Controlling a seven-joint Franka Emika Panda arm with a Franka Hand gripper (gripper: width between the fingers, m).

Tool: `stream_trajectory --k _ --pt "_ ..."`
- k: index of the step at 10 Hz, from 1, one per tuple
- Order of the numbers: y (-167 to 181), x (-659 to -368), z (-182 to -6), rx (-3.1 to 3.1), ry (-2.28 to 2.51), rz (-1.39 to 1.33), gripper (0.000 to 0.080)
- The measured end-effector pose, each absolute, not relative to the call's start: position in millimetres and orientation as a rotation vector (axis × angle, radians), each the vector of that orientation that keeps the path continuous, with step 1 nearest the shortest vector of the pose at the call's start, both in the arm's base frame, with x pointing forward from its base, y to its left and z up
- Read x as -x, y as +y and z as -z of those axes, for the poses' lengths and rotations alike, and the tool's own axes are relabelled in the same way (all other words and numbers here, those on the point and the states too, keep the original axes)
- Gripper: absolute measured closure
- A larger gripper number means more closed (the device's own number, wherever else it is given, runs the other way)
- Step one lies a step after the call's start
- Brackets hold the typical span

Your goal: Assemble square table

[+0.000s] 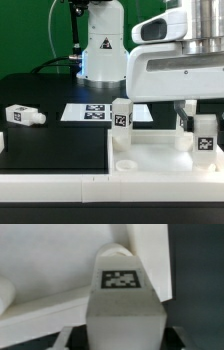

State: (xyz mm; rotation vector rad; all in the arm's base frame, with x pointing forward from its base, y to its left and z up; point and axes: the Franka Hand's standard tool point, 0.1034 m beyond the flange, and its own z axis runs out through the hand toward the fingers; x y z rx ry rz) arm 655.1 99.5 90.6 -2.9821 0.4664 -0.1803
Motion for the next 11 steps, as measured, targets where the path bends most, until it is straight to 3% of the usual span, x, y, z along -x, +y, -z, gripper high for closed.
stream_trajectory --k 7,11 --pt "90.5 -646.1 -88.8 2.582 1.576 0.124 0.0515" --pt "114.7 -637.0 -88.6 2.168 2.090 0.099 0.0514"
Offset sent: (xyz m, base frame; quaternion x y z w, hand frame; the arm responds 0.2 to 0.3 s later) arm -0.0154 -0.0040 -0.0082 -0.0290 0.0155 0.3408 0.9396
